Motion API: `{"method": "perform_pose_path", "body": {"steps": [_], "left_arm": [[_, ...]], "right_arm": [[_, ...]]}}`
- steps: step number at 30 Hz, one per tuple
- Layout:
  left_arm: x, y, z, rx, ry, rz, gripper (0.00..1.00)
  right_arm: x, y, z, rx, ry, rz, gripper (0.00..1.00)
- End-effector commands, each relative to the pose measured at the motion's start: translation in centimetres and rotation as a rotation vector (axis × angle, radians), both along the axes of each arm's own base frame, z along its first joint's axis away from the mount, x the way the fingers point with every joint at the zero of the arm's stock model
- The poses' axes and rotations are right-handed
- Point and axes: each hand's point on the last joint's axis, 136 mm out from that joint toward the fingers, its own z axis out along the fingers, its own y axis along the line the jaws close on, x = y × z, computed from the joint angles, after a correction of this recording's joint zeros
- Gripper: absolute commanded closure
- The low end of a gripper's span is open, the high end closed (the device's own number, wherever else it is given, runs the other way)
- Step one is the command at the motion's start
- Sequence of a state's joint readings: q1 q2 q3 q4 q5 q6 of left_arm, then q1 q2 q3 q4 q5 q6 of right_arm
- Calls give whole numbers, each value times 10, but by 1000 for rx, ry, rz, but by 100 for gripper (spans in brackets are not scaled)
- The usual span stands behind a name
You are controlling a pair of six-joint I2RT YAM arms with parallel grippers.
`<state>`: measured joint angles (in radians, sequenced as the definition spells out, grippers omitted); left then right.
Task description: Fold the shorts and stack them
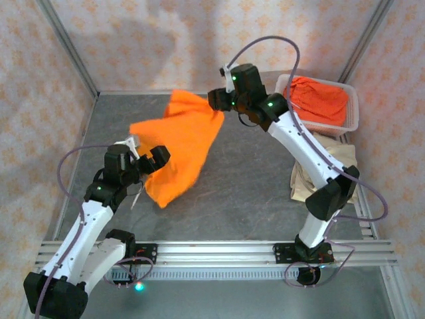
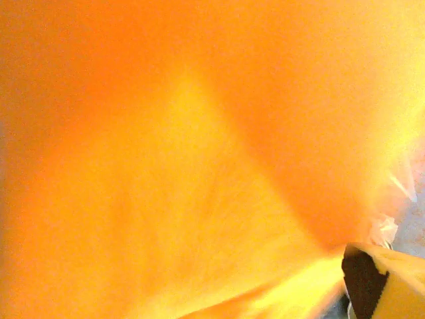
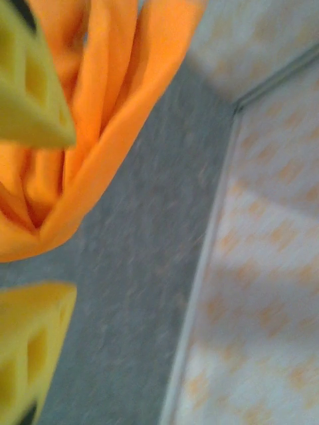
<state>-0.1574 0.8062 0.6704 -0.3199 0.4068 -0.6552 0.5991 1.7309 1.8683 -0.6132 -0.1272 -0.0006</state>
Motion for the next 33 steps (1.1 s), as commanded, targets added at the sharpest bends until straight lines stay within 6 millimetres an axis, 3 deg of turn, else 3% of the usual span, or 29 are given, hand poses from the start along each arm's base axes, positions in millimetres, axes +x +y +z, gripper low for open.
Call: {"method": "perform_pose_path", "body": {"steps": [1, 5, 10, 17, 23, 27, 33], "left_arm": [[-1, 1, 1, 1, -7, 15, 0], [-1, 5, -3, 4, 21, 38, 0], [-3, 9, -25, 28, 130, 66, 0], [-5, 11, -55, 18, 233, 98, 0], [4, 13, -58, -14, 254, 112, 0], [14, 14, -54, -34, 255, 112, 0], [17, 19, -46, -29, 245, 120, 0]], "right_arm": [[11, -58, 20, 45, -65, -184, 19], [-7, -71, 5, 136, -20, -182, 13], [-51, -49, -19, 227, 54, -40, 10], [-137, 20, -80, 59, 46, 274, 10], [-208, 87, -142, -100, 21, 513, 12], [-232, 124, -194, -152, 104, 601, 15], [-250, 148, -256, -280, 229, 680, 23]]}}
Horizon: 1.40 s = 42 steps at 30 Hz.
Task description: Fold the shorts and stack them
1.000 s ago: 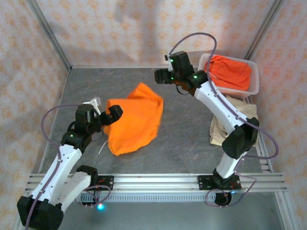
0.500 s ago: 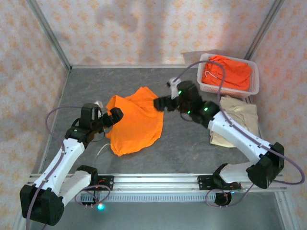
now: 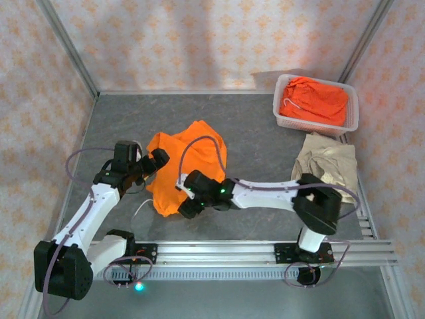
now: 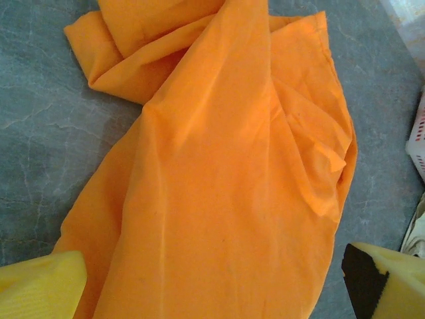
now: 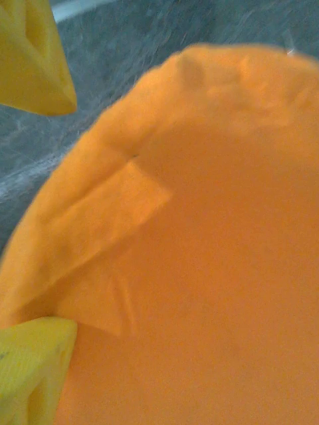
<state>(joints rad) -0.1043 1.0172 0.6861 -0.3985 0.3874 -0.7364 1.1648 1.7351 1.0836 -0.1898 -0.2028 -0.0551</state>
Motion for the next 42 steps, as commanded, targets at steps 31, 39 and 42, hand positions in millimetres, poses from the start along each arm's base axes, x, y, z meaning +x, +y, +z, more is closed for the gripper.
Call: {"method": "perform_pose_path", "body": {"steps": [31, 39, 42], "left_arm": [[2, -16, 54, -95, -232, -98, 0], [6, -26, 41, -136, -209, -112, 0], [8, -35, 34, -139, -190, -135, 0]], "right_arm": [[192, -212, 109, 229, -46, -812, 48], [155, -216, 128, 296, -58, -781, 18], [135, -217, 106, 118, -150, -715, 15]]}}
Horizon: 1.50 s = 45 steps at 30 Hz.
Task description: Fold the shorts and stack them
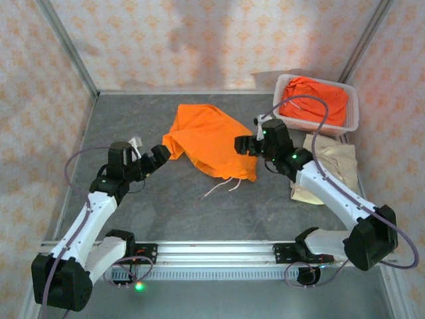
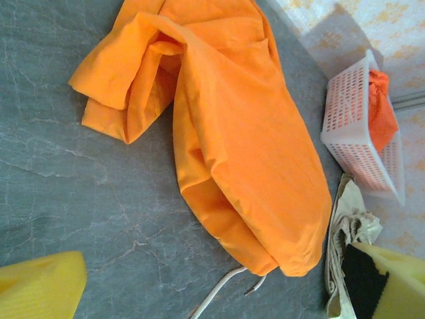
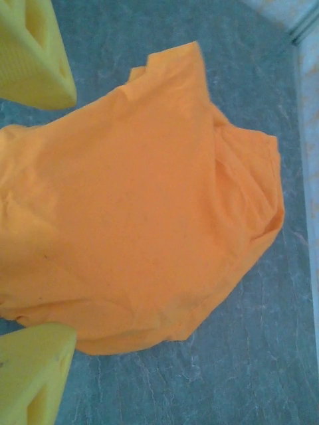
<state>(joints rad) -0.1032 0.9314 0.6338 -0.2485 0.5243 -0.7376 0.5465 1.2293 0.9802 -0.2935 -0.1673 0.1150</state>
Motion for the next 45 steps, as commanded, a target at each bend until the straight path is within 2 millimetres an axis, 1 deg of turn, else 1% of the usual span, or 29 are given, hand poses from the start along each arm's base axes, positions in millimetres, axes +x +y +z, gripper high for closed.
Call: {"method": "perform_pose_path", "body": {"steps": [1, 3, 6, 8, 10, 13, 16, 18, 21, 22, 23, 24, 26, 27, 29, 30, 32, 33, 36, 41, 45], "left_arm": [[4, -15, 0, -24, -17, -46, 0], [7, -18, -4, -11, 0, -47, 0], [16, -14, -9, 8, 27, -13, 0], [25, -7, -14, 17, 58, 39, 1], [35, -7, -17, -4, 76, 68, 2], [51, -2, -23, -29, 120, 137, 6], [62, 4, -35, -58, 195, 197, 10], [66, 9, -39, -66, 220, 234, 13], [69, 17, -38, -17, 219, 235, 20], [68, 22, -36, 30, 218, 228, 22], [67, 26, -34, 94, 215, 210, 25], [66, 31, -31, 156, 213, 194, 26], [64, 43, -29, 312, 219, 138, 31], [63, 48, -28, 378, 221, 111, 35], [64, 52, -31, 468, 234, 51, 40], [66, 53, -32, 494, 246, 24, 42], [69, 50, -45, 534, 300, -34, 42], [70, 49, -52, 554, 329, -62, 44], [79, 49, -68, 614, 384, -103, 46], [95, 48, -84, 668, 402, -156, 47], [108, 40, -94, 650, 391, -218, 46]], "right_arm": [[-27, -7, -41, -226, 30, 47, 14], [-36, -11, -54, -313, 16, 71, 13], [-42, -18, -69, -402, -2, 80, 12], [-45, -16, -76, -437, -4, 91, 12], [-46, -14, -81, -451, 0, 87, 12], [-46, -15, -92, -435, 36, 49, 14], [-47, -16, -97, -385, 57, 3, 15], [-48, -16, -94, -319, 50, -42, 15], [-49, -18, -88, -204, 27, -107, 14], [-49, -19, -84, -166, 23, -122, 12], [-50, -20, -82, -137, 27, -135, 2], [-50, -20, -81, -112, 35, -133, 0], [-50, -20, -80, -77, 61, -124, 0], [-49, -21, -80, -67, 74, -123, 0], [-49, -24, -81, -72, 81, -126, 0], [-49, -26, -82, -80, 83, -127, 0], [-50, -28, -82, -88, 84, -128, 0], [-50, -29, -83, -87, 84, -129, 0], [-52, -28, -83, -81, 88, -122, 0], [-56, -32, -87, -95, 101, -120, 0], [-60, -36, -89, -103, 101, -124, 0]]}}
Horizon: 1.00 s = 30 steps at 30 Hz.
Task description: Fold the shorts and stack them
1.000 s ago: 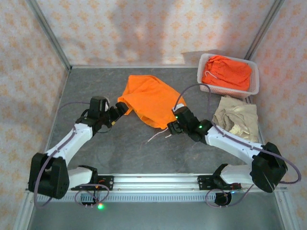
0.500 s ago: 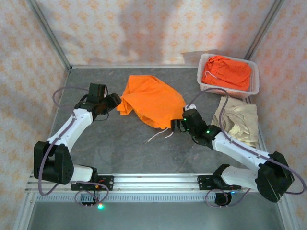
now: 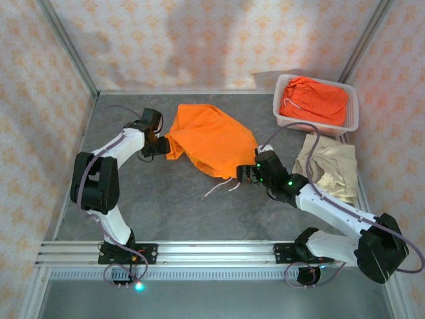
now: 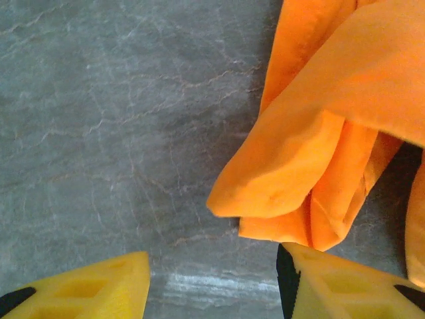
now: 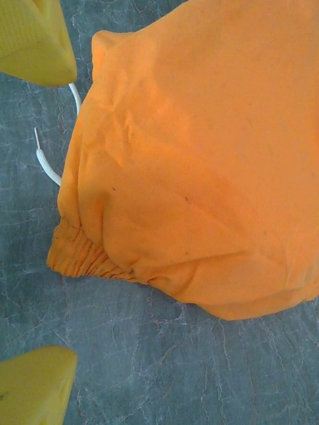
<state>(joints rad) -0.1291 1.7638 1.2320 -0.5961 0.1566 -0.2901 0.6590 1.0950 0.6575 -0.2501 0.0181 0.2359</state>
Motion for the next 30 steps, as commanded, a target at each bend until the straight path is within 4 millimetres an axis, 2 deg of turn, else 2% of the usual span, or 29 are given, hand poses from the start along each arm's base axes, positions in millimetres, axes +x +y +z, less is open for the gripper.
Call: {"method": "perform_pose_path", "body": {"steps": [1, 9, 12, 17, 19, 21, 23, 27, 30], "left_arm": [[12, -2, 6, 10, -10, -71, 46], [25, -14, -23, -87, 46, -112, 47], [27, -18, -35, -114, 73, -120, 57], [32, -23, -34, -139, 68, -123, 81], [32, -21, -29, -132, 60, -118, 92], [31, -18, -21, -118, 45, -114, 100], [31, -16, -8, -106, 17, -108, 100], [28, -15, 36, -113, -96, -97, 100], [22, -15, 65, -122, -163, -96, 100]], "right_arm": [[-6, -8, -2, -8, 7, -15, 0], [-9, -14, -1, -22, 8, -20, 0], [-10, -15, -1, -25, 7, -22, 0], [-11, -17, -2, -26, 8, -28, 1], [-11, -17, -3, -25, 8, -32, 1], [-10, -16, -3, -22, 8, -32, 2], [-11, -15, -4, -23, 11, -28, 3], [-13, -12, -13, -49, 39, 7, 10], [-17, -10, -24, -116, 54, 34, 11]]}}
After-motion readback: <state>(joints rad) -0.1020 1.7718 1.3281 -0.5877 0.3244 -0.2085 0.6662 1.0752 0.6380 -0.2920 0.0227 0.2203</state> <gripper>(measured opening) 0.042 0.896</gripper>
